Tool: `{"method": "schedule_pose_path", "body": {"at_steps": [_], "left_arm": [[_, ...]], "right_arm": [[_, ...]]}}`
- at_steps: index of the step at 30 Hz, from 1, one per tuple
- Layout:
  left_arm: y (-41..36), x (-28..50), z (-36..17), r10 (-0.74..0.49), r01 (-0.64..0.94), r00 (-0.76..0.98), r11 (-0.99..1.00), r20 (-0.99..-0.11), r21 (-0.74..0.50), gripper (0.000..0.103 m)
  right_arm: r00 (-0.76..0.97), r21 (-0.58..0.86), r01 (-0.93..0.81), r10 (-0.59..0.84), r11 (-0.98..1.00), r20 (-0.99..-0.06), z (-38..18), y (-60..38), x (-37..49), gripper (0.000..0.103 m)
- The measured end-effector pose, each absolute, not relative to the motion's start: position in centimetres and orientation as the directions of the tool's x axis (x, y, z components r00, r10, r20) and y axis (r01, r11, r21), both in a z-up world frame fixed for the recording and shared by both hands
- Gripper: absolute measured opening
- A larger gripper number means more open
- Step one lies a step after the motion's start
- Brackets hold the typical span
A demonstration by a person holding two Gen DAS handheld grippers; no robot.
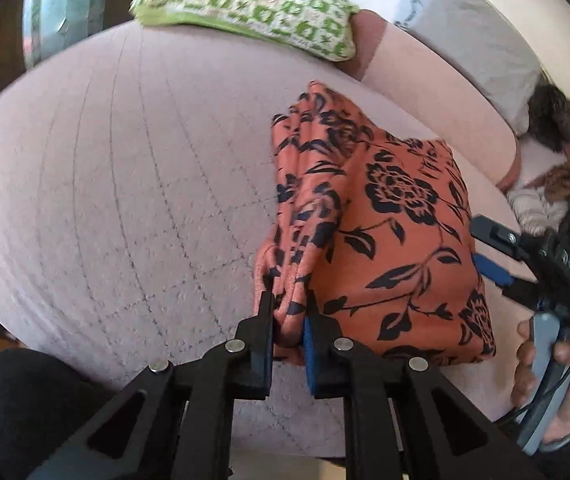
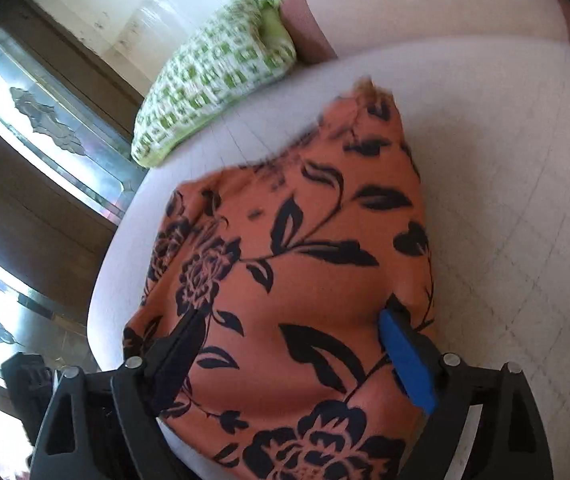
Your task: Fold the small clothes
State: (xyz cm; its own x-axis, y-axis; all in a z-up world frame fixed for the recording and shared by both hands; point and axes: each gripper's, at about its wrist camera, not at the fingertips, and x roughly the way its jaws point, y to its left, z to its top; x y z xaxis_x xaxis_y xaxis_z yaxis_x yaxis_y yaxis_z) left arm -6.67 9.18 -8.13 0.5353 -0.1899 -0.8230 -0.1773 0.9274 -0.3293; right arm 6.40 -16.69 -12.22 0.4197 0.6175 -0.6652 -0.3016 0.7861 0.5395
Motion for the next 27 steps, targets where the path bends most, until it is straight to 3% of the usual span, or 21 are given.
{"method": "schedule_pose_path", "body": {"at_steps": [6, 10, 13, 16, 17, 19, 21, 24, 27], "left_arm": [[7.5, -6.1, -1.2, -0.109, -0.094, 0.665, 0.969, -0.739, -0.227, 0.016], [5.6, -1.3, 0.6, -0.213, 0.029, 0.684, 0.964, -0.698, -0.265, 0.023], [3.8, 3.1, -1.6, -0.256, 0.078, 0.623, 0.961, -0.74, -0.266, 0.025], [4.2, 6.5, -7.7, -0.114, -0.043, 0.474, 0.987, -0.873, -0.153, 0.02], [5.1, 6.5, -9.2, -0.112, -0.087, 0.46, 0.982, -0.881, -0.171, 0.011], [5.4, 5.9, -9.0, -0.114, -0.088, 0.5, 0.979, -0.858, -0.182, 0.011], [4.4, 5.7, -8.8, -0.064, -0.066, 0.504, 0.991, -0.861, -0.113, 0.011], [4.2, 5.7, -8.9, -0.066, -0.07, 0.506, 0.991, -0.86, -0.117, 0.011], [4.5, 5.7, -8.9, -0.082, -0.066, 0.508, 0.989, -0.858, -0.134, 0.011]], "right_arm": [[0.412, 0.569, -0.315, 0.65, 0.759, -0.639, -12.7, -17.4, 6.5, 0.092], [0.42, 0.59, -0.314, 0.666, 0.744, -0.617, -12.8, -17.8, 5.8, 0.092], [0.426, 0.616, -0.303, 0.681, 0.728, -0.595, -12.8, -18.2, 5.7, 0.092], [0.425, 0.632, -0.301, 0.694, 0.714, -0.582, -12.7, -18.5, 5.7, 0.092], [0.416, 0.636, -0.305, 0.7, 0.709, -0.581, -12.5, -18.7, 5.7, 0.092], [0.388, 0.69, -0.313, 0.751, 0.653, -0.534, -11.5, -19.9, 5.9, 0.092], [0.413, 0.738, -0.3, 0.78, 0.604, -0.471, -10.7, -22.1, 6.7, 0.092], [0.467, 0.783, -0.152, 0.742, 0.604, -0.481, -11.9, -25.5, 10.0, 0.092], [0.373, 0.875, 0.041, 0.805, 0.482, -0.461, -16.7, -26.5, 14.2, 0.092]]}}
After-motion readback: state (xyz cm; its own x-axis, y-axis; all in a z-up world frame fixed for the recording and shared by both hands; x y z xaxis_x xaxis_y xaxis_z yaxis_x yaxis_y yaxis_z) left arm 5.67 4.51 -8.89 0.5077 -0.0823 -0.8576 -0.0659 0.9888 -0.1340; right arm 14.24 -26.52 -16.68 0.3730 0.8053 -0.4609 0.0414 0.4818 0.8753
